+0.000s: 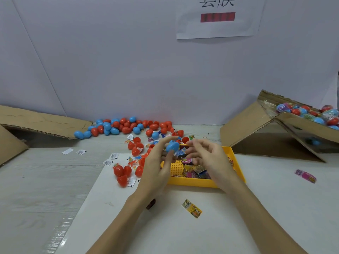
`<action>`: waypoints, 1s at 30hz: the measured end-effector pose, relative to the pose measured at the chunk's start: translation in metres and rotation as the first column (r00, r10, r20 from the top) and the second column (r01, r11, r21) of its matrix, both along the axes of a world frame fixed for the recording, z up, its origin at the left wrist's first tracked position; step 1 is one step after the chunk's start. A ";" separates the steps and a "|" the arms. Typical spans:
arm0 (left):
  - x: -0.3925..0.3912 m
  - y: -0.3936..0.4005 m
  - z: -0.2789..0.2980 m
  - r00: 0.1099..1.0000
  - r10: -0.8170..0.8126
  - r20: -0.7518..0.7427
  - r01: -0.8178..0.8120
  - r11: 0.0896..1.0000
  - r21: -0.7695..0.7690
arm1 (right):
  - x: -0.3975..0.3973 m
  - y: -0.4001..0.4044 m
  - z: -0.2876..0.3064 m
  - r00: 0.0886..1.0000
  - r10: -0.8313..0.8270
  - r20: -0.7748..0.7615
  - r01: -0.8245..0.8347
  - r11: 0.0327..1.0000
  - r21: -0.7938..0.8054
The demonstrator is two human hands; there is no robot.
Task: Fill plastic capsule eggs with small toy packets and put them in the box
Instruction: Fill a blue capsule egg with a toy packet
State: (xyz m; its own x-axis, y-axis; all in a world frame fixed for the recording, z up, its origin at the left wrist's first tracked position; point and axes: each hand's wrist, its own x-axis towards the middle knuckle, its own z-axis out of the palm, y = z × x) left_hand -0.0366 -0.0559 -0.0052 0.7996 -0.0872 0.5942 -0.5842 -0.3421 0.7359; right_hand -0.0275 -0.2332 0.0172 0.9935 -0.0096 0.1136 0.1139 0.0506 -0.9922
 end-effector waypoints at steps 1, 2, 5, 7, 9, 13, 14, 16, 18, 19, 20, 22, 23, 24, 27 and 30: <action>0.001 0.001 0.000 1.000 0.001 -0.010 -0.001 1.000 -0.013 | 0.001 -0.006 0.003 0.998 -0.061 0.008 0.061 0.997 0.052; 0.001 0.001 -0.001 1.000 0.007 -0.016 -0.007 1.000 -0.010 | 0.001 -0.013 0.004 0.991 -0.131 0.017 0.129 0.988 0.082; 0.001 -0.001 -0.002 0.999 0.033 -0.022 -0.033 0.999 0.003 | 0.002 -0.038 0.002 0.915 -0.390 0.108 0.404 0.897 -0.181; 0.001 -0.002 -0.001 1.000 0.016 -0.012 -0.016 1.000 0.000 | 0.003 -0.053 -0.004 0.846 -0.483 0.224 0.528 0.706 -0.472; 0.002 0.000 -0.003 1.000 -0.003 -0.004 0.003 1.000 0.027 | 0.005 -0.061 -0.008 0.834 -0.471 0.288 0.535 0.563 -0.630; 0.003 0.000 -0.005 1.000 0.011 -0.021 -0.010 1.000 0.028 | 0.008 -0.056 -0.015 0.908 -0.349 0.231 0.368 0.404 -0.838; 0.003 0.000 -0.006 1.000 0.009 -0.024 -0.008 1.000 0.020 | 0.010 -0.054 -0.016 0.919 -0.336 0.207 0.319 0.324 -0.891; 0.003 0.000 -0.005 1.000 0.001 -0.022 -0.001 1.000 0.022 | 0.011 -0.051 -0.017 0.926 -0.328 0.189 0.277 0.245 -0.929; 0.002 0.000 -0.005 1.000 -0.003 -0.018 0.004 0.999 0.039 | 0.011 -0.051 -0.016 0.922 -0.336 0.193 0.290 0.267 -0.919; 0.001 -0.001 -0.005 1.000 -0.005 -0.019 0.006 0.999 0.044 | 0.010 -0.051 -0.016 0.918 -0.342 0.202 0.307 0.291 -0.906; 0.001 -0.001 -0.005 1.000 -0.006 -0.022 0.007 0.999 0.046 | 0.010 -0.051 -0.015 0.913 -0.350 0.209 0.329 0.326 -0.886; 0.001 -0.001 -0.005 1.000 -0.004 -0.028 0.005 0.999 0.049 | 0.008 -0.052 -0.013 0.904 -0.373 0.210 0.365 0.419 -0.831; 0.002 -0.001 -0.006 1.000 -0.003 -0.030 0.005 0.999 0.052 | 0.008 -0.052 -0.012 0.903 -0.377 0.205 0.374 0.456 -0.807; 0.002 -0.001 -0.006 1.000 -0.004 -0.029 0.006 0.998 0.056 | 0.007 -0.052 -0.011 0.905 -0.376 0.201 0.376 0.480 -0.793; 0.002 0.000 -0.006 1.000 -0.012 -0.012 0.013 0.997 0.071 | 0.005 -0.054 -0.009 0.912 -0.343 0.224 0.380 0.502 -0.777; 0.002 -0.001 -0.005 1.000 -0.017 -0.003 0.017 0.996 0.092 | 0.004 -0.057 -0.009 0.943 -0.270 0.197 0.315 0.520 -0.794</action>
